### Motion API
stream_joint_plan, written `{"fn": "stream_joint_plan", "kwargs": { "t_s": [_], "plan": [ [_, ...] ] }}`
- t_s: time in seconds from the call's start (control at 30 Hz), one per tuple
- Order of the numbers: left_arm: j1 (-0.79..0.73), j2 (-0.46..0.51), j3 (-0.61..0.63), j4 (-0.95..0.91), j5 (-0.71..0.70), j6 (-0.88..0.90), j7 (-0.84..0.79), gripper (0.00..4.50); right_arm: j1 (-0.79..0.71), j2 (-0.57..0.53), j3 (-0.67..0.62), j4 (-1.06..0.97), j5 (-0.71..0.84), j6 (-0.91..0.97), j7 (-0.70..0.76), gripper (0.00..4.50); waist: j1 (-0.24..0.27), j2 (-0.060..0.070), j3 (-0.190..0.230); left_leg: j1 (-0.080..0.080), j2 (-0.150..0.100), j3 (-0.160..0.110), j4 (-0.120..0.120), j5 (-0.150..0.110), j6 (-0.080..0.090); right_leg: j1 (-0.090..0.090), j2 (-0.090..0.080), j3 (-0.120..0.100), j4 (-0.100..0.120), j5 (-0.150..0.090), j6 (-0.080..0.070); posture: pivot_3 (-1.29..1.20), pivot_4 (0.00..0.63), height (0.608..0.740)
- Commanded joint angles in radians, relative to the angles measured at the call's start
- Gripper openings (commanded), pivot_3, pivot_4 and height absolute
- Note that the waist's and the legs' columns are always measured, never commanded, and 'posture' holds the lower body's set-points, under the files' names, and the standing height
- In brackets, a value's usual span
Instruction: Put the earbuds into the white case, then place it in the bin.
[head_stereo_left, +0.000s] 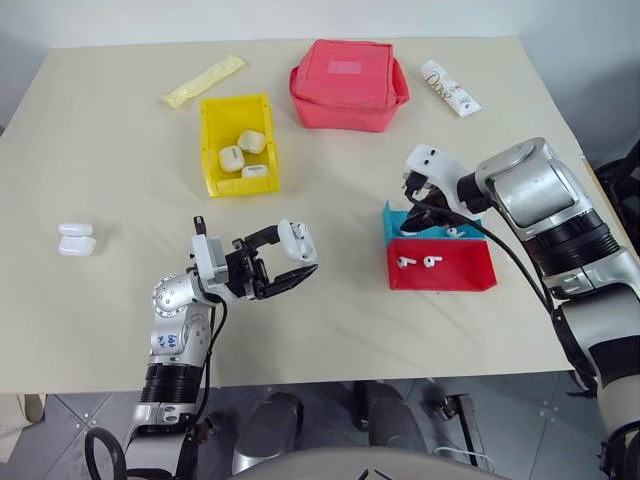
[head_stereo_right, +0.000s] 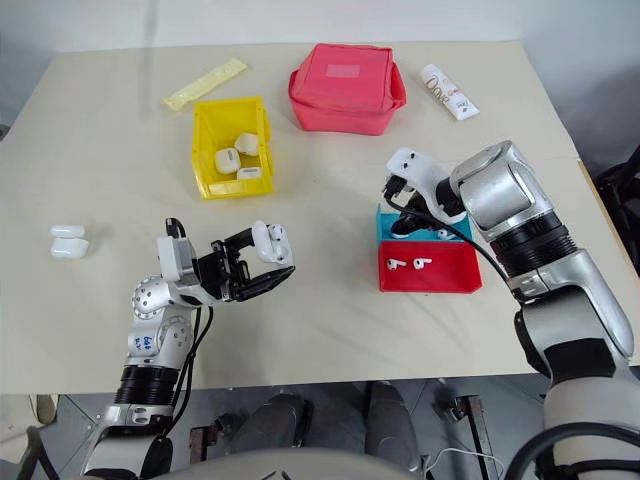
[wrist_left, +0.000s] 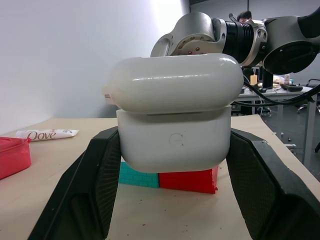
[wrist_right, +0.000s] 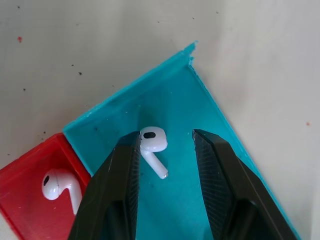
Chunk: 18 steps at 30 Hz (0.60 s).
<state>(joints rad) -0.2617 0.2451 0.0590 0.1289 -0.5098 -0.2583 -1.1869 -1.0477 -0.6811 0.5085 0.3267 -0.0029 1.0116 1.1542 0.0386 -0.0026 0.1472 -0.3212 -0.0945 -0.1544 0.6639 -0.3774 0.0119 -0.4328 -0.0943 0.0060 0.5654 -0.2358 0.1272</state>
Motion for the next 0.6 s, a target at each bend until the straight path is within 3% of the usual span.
{"fn": "stream_joint_plan", "kwargs": {
  "t_s": [0.03, 0.6],
  "plan": [
    [0.0, -0.002, 0.002, -0.028, -0.013, -0.018, 0.01, 2.77, -0.034, 0.007, 0.011, -0.006, -0.009, 0.056, -0.002, 1.69, -0.001, 0.0, 0.0, 0.0, 0.0, 0.0, 0.0, 0.0, 0.0, 0.0, 0.0, 0.0, 0.0, 0.0, 0.0, 0.0, 0.15, 0.74],
    [-0.001, -0.009, -0.008, -0.03, -0.008, -0.026, 0.023, 2.77, -0.057, 0.061, 0.011, 0.039, 0.007, 0.17, -0.052, 1.69, -0.013, 0.0, 0.0, -0.001, 0.0, 0.0, 0.0, 0.0, 0.0, -0.002, 0.0, 0.0, 0.001, 0.0, 0.0, 0.0, 0.15, 0.74]
  ]
}}
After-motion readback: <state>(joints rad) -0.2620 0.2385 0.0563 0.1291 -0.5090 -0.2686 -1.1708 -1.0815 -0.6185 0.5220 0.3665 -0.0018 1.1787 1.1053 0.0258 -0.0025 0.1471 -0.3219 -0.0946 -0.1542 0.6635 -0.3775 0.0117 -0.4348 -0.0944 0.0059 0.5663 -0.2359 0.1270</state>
